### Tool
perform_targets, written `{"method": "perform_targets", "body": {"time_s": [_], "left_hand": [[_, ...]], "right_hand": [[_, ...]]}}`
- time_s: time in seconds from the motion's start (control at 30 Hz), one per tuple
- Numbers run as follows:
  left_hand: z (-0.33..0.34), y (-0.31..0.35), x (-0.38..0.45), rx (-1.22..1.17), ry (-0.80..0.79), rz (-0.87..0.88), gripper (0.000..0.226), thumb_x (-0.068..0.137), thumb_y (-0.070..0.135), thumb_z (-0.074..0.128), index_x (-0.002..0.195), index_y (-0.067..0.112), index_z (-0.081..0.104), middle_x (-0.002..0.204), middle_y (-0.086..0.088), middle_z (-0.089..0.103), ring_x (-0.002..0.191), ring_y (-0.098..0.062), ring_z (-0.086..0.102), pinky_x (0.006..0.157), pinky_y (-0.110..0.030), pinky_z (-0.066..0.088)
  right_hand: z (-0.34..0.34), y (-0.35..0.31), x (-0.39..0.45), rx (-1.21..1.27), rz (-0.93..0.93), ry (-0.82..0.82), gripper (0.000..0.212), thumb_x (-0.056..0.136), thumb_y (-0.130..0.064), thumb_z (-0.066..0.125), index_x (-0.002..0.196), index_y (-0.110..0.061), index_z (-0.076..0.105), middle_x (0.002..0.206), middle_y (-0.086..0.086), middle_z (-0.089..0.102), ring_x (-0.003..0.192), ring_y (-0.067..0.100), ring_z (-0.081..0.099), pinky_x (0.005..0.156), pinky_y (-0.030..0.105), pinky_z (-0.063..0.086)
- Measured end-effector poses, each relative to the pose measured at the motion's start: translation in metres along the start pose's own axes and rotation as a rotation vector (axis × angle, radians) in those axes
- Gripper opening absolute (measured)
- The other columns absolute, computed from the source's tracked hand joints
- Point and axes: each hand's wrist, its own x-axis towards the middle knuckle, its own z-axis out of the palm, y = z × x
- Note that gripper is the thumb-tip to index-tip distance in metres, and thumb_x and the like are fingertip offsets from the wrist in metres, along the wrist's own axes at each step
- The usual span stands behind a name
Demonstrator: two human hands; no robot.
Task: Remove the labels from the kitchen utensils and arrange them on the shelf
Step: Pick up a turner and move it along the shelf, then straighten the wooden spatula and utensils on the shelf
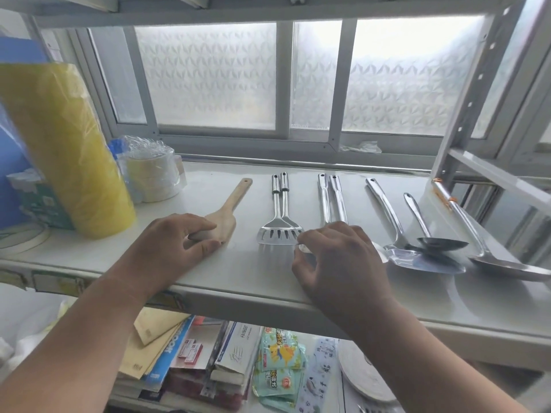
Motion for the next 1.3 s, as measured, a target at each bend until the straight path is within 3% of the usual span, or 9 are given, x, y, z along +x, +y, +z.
{"method": "perform_targets", "body": {"time_s": [0.23,0.37,0.5,0.6,0.7,0.8,0.9,1.03,1.3], "left_hand": [[-0.004,0.010,0.000,0.012,-0.026,0.018,0.044,0.090,0.050,0.078,0.130,0.031,0.075,0.133,0.009,0.072,0.115,-0.014,0.064,0.106,-0.038,0.051],[-0.005,0.039,0.007,-0.033,-0.025,0.135,0.050,0.092,0.060,0.070,0.136,0.038,0.070,0.140,0.014,0.067,0.128,-0.007,0.058,0.112,-0.040,0.049],[-0.007,0.085,0.021,-0.050,-0.226,0.315,0.083,0.081,0.085,0.062,0.154,0.048,0.049,0.162,0.025,0.043,0.158,0.000,0.023,0.131,-0.041,0.024],[0.001,0.117,0.034,0.021,-0.308,0.397,0.099,0.074,0.093,0.061,0.161,0.056,0.028,0.170,0.024,0.028,0.157,0.004,0.015,0.134,-0.049,0.006],[0.013,0.147,0.038,0.071,-0.334,0.478,0.101,0.078,0.085,0.066,0.163,0.055,0.020,0.172,0.023,0.025,0.160,-0.004,0.017,0.127,-0.026,0.005],[0.028,0.170,0.036,0.100,-0.353,0.558,0.098,0.083,0.080,0.066,0.165,0.050,0.021,0.171,0.022,0.029,0.159,-0.004,0.020,0.124,-0.023,0.013],[0.046,0.178,0.033,0.146,-0.324,0.592,0.088,0.087,0.075,0.060,0.164,0.046,0.029,0.166,0.021,0.040,0.154,-0.006,0.035,0.127,-0.033,0.029],[0.060,0.176,0.033,0.226,-0.311,0.549,0.070,0.089,0.079,0.041,0.152,0.050,0.039,0.148,0.025,0.058,0.135,-0.011,0.059,0.104,-0.046,0.054],[0.064,0.162,0.033,0.282,-0.307,0.477,0.065,0.090,0.085,0.030,0.140,0.050,0.051,0.143,0.027,0.059,0.125,-0.015,0.064,0.099,-0.042,0.053]], "right_hand": [[-0.003,-0.001,-0.002,0.011,-0.009,0.026,0.020,0.083,-0.035,0.064,0.095,-0.023,0.074,0.091,-0.007,0.075,0.099,0.019,0.062,0.092,0.036,0.044],[-0.016,0.007,-0.008,0.042,-0.032,0.067,0.037,0.083,-0.044,0.069,0.116,-0.027,0.071,0.111,-0.010,0.074,0.111,0.015,0.058,0.097,0.036,0.042],[-0.046,0.034,-0.010,-0.001,-0.012,0.010,0.066,0.081,-0.068,0.060,0.137,-0.034,0.059,0.140,-0.013,0.061,0.133,0.012,0.047,0.112,0.040,0.035],[-0.074,0.064,-0.012,-0.067,0.055,-0.059,0.084,0.075,-0.083,0.056,0.145,-0.039,0.050,0.155,-0.013,0.047,0.146,0.012,0.034,0.118,0.041,0.025],[-0.095,0.095,-0.021,-0.146,0.120,-0.180,0.101,0.067,-0.096,0.047,0.153,-0.045,0.034,0.165,-0.013,0.029,0.153,0.012,0.017,0.122,0.043,0.015],[-0.105,0.119,-0.036,-0.221,0.156,-0.315,0.107,0.065,-0.100,0.039,0.157,-0.048,0.020,0.169,-0.012,0.017,0.156,0.013,0.007,0.125,0.046,0.010],[-0.105,0.131,-0.048,-0.250,0.156,-0.353,0.098,0.073,-0.092,0.038,0.158,-0.046,0.021,0.168,-0.009,0.022,0.156,0.015,0.014,0.124,0.047,0.014],[-0.101,0.128,-0.049,-0.272,0.083,-0.249,0.072,0.082,-0.060,0.057,0.150,-0.038,0.043,0.151,-0.008,0.052,0.144,0.014,0.041,0.118,0.043,0.027],[-0.076,0.108,-0.040,-0.205,-0.029,-0.253,0.054,0.091,-0.013,0.050,0.141,-0.031,0.059,0.152,-0.003,0.053,0.148,0.022,0.038,0.120,0.042,0.030]]}}
